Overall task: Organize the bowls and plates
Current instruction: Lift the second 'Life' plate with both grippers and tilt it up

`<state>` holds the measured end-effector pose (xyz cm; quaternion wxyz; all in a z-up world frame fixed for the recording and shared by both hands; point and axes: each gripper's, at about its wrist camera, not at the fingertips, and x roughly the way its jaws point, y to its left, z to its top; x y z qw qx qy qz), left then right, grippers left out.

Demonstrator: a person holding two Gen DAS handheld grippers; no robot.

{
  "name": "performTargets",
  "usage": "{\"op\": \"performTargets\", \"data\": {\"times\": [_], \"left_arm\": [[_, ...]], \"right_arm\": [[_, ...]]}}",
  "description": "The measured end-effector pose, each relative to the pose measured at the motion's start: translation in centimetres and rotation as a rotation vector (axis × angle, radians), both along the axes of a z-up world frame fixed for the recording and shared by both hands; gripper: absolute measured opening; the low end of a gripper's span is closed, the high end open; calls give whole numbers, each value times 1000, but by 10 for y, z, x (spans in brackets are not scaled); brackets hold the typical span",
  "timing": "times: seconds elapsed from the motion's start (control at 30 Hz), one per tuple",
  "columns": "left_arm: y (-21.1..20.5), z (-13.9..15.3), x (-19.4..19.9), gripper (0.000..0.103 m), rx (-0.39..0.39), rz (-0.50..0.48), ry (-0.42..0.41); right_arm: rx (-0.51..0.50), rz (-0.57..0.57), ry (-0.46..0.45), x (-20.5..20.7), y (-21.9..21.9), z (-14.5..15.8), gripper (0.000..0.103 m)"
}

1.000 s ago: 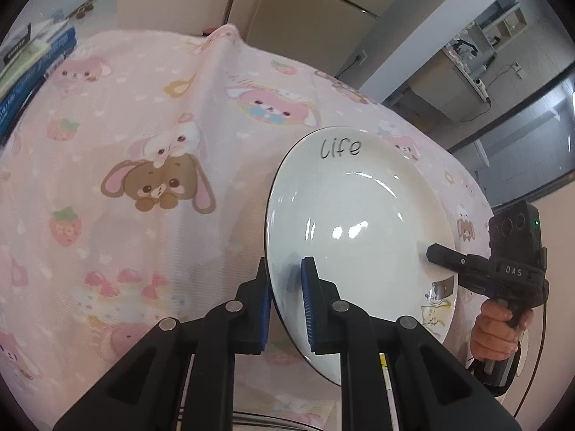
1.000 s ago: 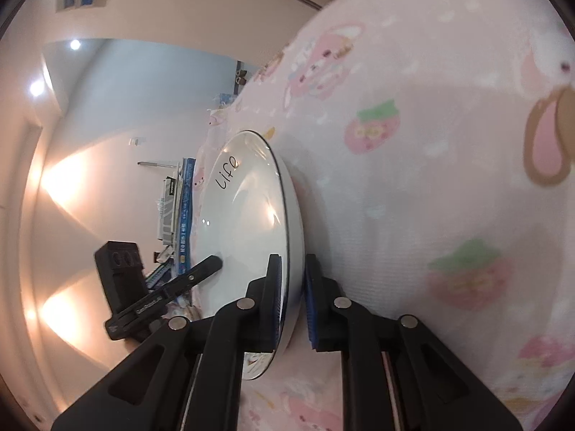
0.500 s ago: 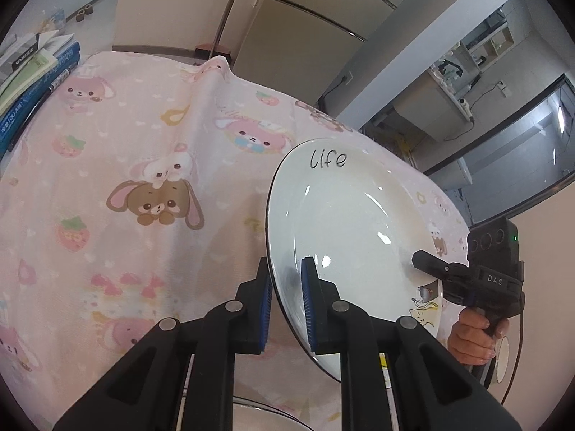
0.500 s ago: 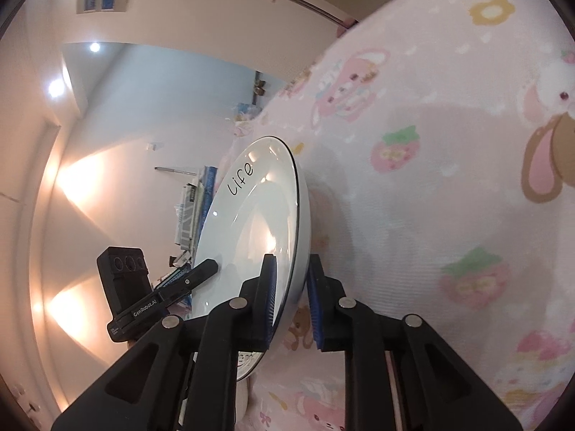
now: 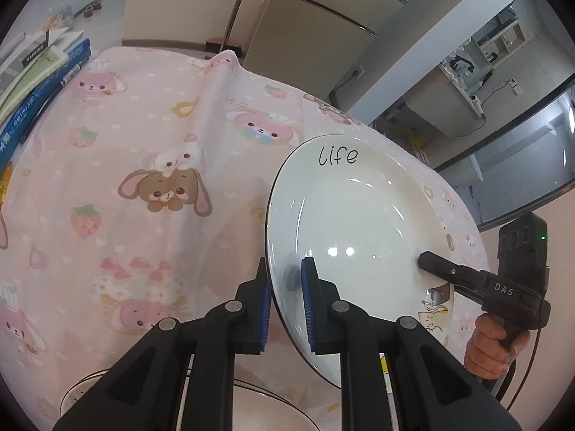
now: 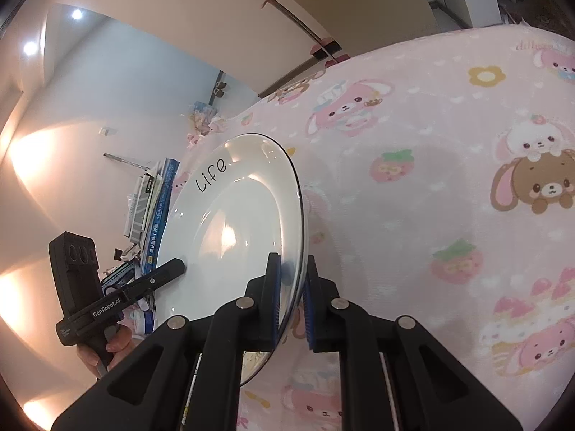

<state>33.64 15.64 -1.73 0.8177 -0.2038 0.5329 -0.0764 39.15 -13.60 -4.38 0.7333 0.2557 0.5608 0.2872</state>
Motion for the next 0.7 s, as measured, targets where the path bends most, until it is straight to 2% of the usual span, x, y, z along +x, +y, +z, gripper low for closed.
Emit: {"op": "performTargets", "data": {"times": [0.2, 0.7], "left_arm": [[0, 18, -9, 17, 11, 2, -48], [14, 77, -44, 17, 6, 32, -174]], "right_arm": [[2, -8, 1, -2, -2, 13, 11], [-40, -9, -164, -45, 13, 80, 14]]}}
